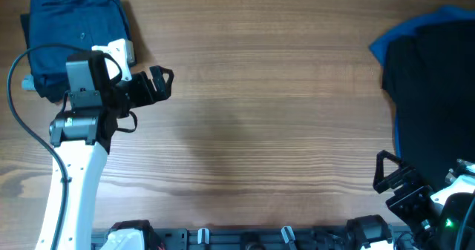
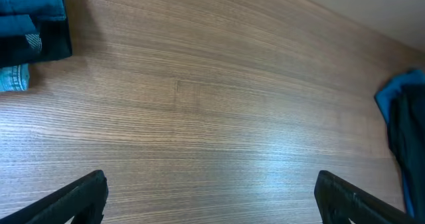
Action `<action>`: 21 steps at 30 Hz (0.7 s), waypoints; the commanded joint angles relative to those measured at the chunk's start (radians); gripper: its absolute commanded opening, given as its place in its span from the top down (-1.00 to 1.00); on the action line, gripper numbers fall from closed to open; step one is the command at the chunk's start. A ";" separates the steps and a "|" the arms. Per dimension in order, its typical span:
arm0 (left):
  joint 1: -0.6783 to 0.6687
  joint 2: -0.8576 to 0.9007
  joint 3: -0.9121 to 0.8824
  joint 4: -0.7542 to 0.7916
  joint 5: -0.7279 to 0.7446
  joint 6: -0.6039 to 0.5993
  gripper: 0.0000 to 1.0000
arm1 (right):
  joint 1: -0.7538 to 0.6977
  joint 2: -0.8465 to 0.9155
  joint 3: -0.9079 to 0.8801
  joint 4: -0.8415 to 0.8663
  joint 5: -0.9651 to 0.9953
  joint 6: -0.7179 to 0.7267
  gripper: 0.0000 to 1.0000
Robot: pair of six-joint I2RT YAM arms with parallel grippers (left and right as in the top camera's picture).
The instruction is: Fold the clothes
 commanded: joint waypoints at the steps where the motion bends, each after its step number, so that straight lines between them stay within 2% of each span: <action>1: -0.004 0.000 -0.002 0.000 0.012 0.005 -1.00 | -0.037 -0.011 -0.005 -0.007 0.032 0.006 -0.99; 3: -0.004 0.000 -0.002 0.000 0.013 0.005 -1.00 | -0.066 -0.023 -0.024 0.011 0.044 0.035 -0.99; 4: -0.004 0.000 -0.002 0.000 0.012 0.005 -0.99 | -0.087 -0.046 -0.070 0.081 0.042 0.006 -1.00; 7: -0.004 0.000 -0.002 0.000 0.012 0.005 -1.00 | -0.124 -0.152 -0.316 0.412 -0.077 -0.305 -1.00; 8: -0.004 0.000 -0.002 0.000 0.012 0.005 -0.99 | -0.133 -0.187 -0.399 0.522 -0.121 -0.360 -1.00; 12: -0.004 0.000 -0.002 0.000 0.012 0.005 -1.00 | -0.165 -0.302 -0.795 1.000 -0.193 -0.415 -1.00; 15: -0.004 0.000 -0.002 0.000 0.013 0.005 -1.00 | -0.165 -0.351 -0.988 1.277 -0.291 -0.520 -1.00; 18: -0.004 0.000 -0.002 0.000 0.012 0.005 -0.99 | -0.165 -0.438 -1.106 1.341 -0.298 -0.544 -0.99; 21: -0.004 0.000 -0.002 0.000 0.012 0.005 -0.99 | -0.169 -0.479 -1.147 1.368 -0.299 -0.587 -0.99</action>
